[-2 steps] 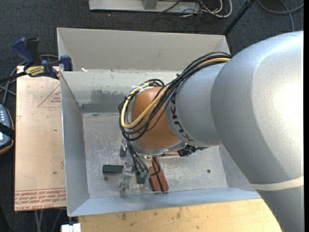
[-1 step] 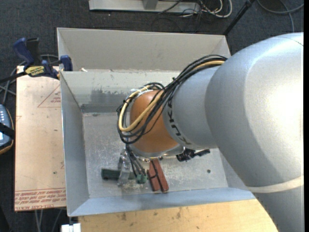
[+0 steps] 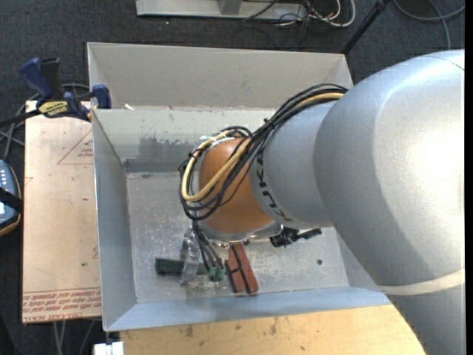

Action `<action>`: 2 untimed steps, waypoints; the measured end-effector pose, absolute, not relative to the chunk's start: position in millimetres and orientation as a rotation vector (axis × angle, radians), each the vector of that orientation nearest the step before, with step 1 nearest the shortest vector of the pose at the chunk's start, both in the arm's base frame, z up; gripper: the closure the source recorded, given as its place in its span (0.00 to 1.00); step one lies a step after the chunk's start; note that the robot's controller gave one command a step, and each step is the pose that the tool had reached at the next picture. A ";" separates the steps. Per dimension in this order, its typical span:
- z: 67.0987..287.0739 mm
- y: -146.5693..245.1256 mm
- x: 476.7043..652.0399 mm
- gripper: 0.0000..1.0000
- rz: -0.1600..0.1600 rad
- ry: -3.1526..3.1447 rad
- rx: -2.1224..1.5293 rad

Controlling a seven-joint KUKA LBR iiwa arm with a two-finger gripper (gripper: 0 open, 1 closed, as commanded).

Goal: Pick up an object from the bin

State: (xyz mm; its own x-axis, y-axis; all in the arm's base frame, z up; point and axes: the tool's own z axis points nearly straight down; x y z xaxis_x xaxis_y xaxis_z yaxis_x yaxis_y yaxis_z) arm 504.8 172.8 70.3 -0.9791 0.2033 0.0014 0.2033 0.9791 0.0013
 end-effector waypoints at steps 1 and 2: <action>73.6 172.4 503.8 1.00 0.000 -3.121 -0.321; 90.9 171.9 502.5 1.00 0.003 -3.118 -0.320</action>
Offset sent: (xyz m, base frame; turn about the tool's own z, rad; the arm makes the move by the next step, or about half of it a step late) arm 0.0000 0.0000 0.0020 0.0000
